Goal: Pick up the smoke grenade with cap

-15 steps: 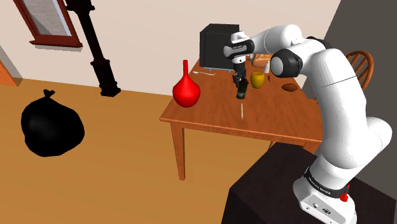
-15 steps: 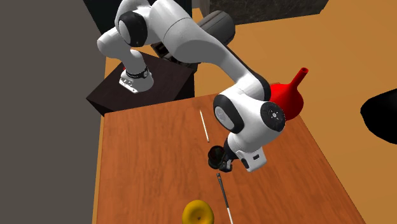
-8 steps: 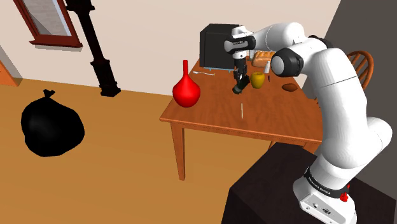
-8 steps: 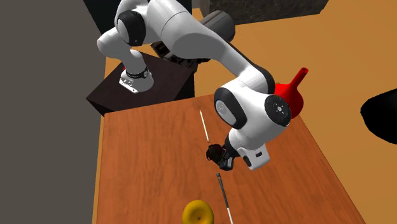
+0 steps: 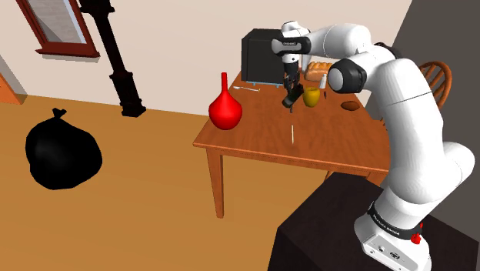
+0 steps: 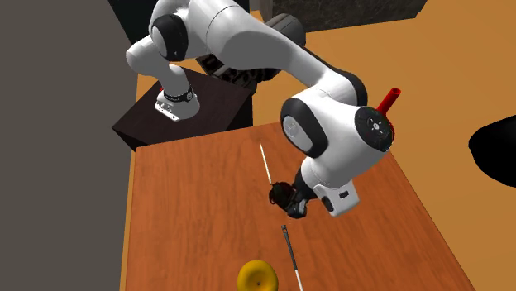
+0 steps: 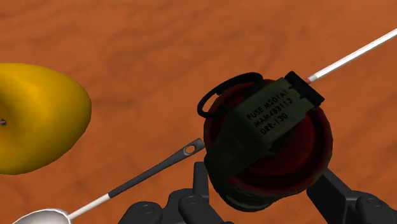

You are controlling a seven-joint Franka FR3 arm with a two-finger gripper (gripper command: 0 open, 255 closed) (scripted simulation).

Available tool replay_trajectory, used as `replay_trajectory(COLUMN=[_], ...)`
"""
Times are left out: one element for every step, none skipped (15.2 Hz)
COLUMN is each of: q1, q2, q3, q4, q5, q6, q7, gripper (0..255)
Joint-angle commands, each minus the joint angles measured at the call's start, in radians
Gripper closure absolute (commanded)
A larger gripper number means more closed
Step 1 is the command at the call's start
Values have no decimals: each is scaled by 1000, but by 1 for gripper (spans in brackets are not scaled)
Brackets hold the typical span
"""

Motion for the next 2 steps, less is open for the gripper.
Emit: replay_trajectory(q1=[0,0], q2=[-6,-6], q3=[-1,-1], q4=[8,9], q5=[-1,-1], q6=[-14,-14], q7=[-1,-1], gripper=[255,255])
